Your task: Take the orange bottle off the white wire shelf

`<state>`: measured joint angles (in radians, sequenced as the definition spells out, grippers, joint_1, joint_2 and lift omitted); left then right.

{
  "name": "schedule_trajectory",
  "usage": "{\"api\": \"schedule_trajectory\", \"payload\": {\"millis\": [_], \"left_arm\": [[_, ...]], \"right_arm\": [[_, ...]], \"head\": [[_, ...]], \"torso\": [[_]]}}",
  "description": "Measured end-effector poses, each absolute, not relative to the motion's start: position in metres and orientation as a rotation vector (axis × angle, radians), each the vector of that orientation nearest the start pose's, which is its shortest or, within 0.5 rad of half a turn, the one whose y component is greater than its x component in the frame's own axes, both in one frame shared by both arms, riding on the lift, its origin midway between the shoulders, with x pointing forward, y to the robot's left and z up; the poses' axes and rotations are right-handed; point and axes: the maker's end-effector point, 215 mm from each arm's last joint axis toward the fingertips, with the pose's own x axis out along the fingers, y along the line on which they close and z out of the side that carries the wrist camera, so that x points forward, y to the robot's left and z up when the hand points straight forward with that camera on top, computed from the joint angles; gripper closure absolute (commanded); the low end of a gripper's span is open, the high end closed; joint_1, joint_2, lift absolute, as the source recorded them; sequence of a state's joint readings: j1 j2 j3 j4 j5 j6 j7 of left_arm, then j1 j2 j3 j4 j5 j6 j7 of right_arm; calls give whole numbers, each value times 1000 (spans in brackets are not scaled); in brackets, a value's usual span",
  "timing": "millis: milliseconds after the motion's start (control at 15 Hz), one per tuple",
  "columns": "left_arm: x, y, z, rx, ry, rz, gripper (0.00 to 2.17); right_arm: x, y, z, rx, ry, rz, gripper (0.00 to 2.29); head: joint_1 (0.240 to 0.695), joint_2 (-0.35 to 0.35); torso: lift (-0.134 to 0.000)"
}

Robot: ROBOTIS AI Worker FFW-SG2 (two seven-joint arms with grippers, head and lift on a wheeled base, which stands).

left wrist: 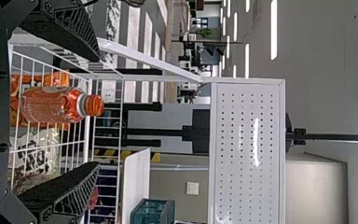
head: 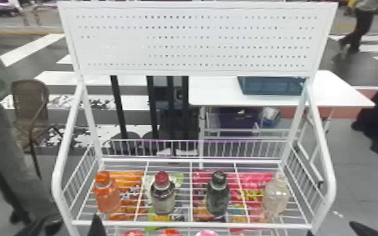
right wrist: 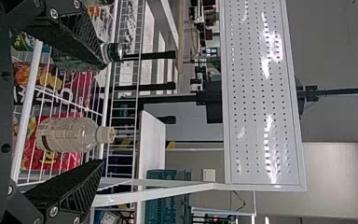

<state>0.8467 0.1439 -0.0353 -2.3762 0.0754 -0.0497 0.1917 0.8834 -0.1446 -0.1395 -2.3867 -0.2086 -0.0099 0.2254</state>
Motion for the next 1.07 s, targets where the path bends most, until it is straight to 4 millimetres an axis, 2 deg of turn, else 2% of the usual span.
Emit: {"api": "schedule_trajectory", "payload": {"millis": [667,800,1067], "left_arm": [[356,241,-283,-3,3,61,113],[358,242,-294,21,14,79,113],[372,234,-335,51,-22,105,130]], "right_arm": [[343,-231,-289,14,51,235,147],[344,-231,-291,15,53,235,147],[344,-230,-293,19,57,234,147]], "head": [[499,0],[499,0],[499,0]], "torso": [[0],[0],[0]]}}
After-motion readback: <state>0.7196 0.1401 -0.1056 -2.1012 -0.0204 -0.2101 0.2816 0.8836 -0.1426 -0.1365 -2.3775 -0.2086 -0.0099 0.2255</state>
